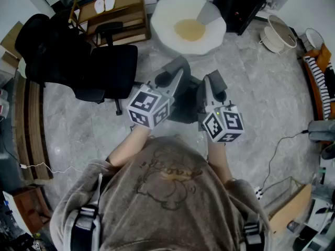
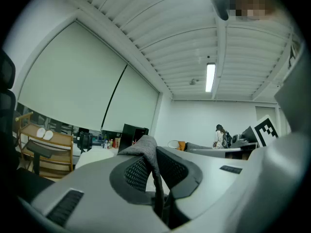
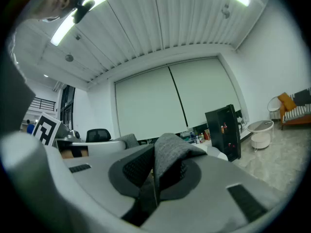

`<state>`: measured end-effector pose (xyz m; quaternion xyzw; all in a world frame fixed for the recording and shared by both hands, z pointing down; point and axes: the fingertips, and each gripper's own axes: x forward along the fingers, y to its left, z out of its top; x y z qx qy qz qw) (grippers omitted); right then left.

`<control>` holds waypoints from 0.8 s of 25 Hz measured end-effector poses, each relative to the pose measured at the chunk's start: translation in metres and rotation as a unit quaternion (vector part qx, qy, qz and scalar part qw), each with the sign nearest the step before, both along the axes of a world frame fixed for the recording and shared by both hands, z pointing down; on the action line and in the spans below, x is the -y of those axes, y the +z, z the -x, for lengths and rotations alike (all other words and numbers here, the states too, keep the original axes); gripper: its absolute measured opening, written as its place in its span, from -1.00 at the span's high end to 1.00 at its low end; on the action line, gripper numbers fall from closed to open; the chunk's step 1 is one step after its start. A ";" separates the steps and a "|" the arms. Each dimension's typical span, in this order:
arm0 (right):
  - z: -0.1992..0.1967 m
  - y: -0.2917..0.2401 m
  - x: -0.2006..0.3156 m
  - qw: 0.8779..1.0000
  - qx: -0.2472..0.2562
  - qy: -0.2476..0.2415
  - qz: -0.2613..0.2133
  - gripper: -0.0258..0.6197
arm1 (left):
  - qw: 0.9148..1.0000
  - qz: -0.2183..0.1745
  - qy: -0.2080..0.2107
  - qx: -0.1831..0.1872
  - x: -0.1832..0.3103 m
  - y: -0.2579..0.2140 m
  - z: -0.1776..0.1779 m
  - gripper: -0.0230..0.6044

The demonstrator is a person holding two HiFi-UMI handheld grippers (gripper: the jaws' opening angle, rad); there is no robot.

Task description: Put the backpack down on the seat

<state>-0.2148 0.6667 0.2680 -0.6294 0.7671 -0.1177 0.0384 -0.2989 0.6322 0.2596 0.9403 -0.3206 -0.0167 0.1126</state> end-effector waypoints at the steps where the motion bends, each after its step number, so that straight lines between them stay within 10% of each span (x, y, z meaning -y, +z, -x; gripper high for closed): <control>1: -0.002 0.000 0.001 1.000 0.000 -0.001 0.001 0.83 | 1.000 0.000 -0.001 0.002 0.001 0.000 -0.002 0.82; 20: -0.051 -0.001 0.037 0.998 0.003 -0.070 0.004 0.82 | 1.000 0.001 -0.019 0.012 0.027 0.002 -0.048 0.82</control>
